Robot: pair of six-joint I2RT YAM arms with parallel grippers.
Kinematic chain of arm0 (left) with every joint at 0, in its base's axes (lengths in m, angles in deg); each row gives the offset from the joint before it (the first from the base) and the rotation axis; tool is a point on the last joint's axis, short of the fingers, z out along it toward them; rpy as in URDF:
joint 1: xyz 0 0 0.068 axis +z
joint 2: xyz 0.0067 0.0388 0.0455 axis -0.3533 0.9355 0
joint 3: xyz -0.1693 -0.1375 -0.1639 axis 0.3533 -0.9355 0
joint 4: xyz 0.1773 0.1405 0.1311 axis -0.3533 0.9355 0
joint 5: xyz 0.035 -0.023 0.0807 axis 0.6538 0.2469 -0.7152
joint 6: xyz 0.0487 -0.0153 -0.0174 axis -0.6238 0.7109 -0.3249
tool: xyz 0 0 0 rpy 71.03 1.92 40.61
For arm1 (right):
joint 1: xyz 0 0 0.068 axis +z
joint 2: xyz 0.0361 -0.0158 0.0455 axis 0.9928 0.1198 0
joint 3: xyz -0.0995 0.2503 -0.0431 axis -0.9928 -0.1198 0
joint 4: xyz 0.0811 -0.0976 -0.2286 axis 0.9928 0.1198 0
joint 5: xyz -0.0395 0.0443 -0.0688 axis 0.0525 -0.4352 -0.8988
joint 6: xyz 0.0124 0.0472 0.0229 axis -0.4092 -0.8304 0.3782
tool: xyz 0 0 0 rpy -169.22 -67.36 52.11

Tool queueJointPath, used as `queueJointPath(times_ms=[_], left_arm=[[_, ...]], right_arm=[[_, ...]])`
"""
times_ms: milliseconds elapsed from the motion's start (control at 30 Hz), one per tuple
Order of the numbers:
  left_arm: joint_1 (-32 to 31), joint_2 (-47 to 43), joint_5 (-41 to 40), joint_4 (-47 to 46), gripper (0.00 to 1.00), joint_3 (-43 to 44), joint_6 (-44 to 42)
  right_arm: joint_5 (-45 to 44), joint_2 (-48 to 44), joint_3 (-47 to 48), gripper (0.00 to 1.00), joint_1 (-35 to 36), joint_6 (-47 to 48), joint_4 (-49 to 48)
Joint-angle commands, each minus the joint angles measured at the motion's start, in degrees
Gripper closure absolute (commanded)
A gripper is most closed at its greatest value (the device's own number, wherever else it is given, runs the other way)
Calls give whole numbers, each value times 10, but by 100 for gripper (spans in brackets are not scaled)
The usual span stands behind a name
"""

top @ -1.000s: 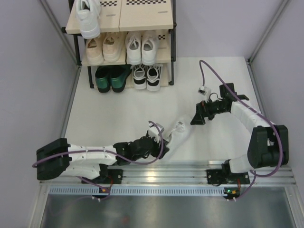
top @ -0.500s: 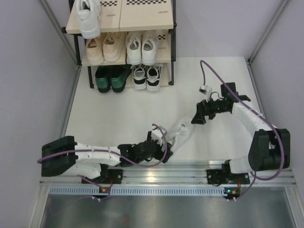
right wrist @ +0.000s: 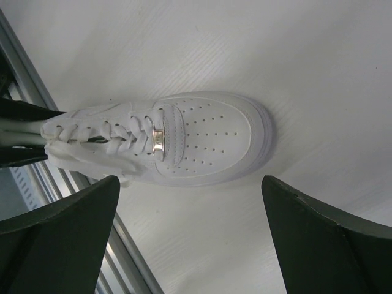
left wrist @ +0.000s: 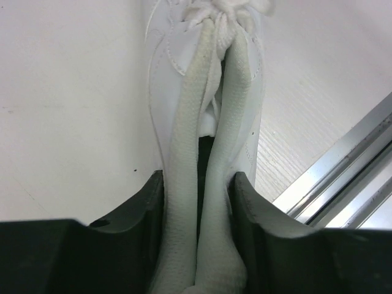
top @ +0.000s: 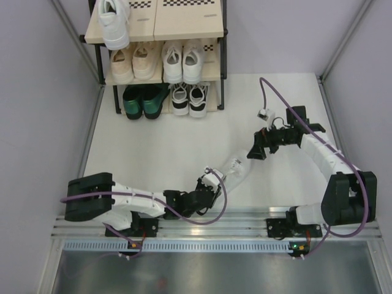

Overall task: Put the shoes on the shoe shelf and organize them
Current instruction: Pick up the shoe at the center of the board.

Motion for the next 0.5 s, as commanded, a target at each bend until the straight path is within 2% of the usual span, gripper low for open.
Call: queueJointPath(times_ms=[0,200,467], left_arm=[[-2,12,-24,-42,98,11,-6],[-20,-26,-30,-51,100,14,-37],[-26,-170,-60,-41,100,-14,-57]], right_arm=[[6,-25,-1,1,1,2,-21],[0,-43,-1,0,-2,4,-22],[7,-90,12,1,-34,-9,-29]])
